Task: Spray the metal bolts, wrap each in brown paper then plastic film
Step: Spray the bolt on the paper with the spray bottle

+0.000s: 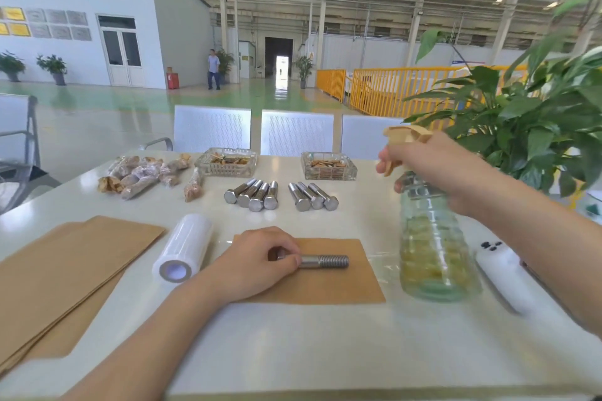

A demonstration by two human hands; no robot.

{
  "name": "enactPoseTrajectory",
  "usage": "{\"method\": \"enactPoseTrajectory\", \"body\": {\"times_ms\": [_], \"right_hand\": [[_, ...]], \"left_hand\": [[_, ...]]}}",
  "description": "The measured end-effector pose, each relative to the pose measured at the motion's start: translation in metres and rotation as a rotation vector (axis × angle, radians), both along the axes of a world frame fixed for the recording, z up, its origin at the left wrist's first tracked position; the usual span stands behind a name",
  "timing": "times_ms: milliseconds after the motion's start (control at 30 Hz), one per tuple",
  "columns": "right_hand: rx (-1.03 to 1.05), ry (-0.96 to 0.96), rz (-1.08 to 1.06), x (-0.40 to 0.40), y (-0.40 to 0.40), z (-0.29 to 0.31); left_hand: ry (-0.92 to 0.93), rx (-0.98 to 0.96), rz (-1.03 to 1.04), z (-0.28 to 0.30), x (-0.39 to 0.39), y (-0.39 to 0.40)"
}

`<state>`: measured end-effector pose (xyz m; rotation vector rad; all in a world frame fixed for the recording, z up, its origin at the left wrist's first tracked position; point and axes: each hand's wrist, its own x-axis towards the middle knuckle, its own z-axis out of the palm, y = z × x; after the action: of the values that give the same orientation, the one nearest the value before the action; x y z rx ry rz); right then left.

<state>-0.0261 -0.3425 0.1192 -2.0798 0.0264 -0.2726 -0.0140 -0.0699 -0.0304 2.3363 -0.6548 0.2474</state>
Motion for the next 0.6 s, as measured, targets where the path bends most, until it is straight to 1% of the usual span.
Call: {"method": "enactPoseTrajectory", "body": {"times_ms": [67,100,167,200,267,333,500,600], "right_hand": [[0.029,0.273,0.181,-0.031,0.025,-0.005],[0.011,0.385,0.257,-0.043,0.036,-0.010],[-0.057,0.550,0.371,-0.059,0.054,-0.024],[-0.087,0.600,0.398,-0.062,0.061,-0.032],[-0.128,0.647,0.383,-0.062,0.071,-0.045],[-0.139,0.652,0.338,-0.061,0.077,-0.054],[-0.226,0.527,0.219,-0.060,0.087,-0.062],[-0.182,0.590,0.232,-0.064,0.087,-0.056]], "left_hand": [[0.006,-0.005,0.043,0.001,-0.001,-0.001],[0.003,-0.006,0.070,0.002,-0.002,-0.001],[0.005,-0.005,0.111,0.003,-0.004,0.001],[0.009,-0.006,0.119,0.003,-0.006,0.002],[0.000,-0.004,0.123,0.003,-0.007,0.003],[-0.014,0.000,0.133,0.003,-0.009,0.003],[-0.024,0.005,0.134,0.005,-0.012,0.004],[-0.030,0.009,0.134,0.004,-0.011,0.004]]}}
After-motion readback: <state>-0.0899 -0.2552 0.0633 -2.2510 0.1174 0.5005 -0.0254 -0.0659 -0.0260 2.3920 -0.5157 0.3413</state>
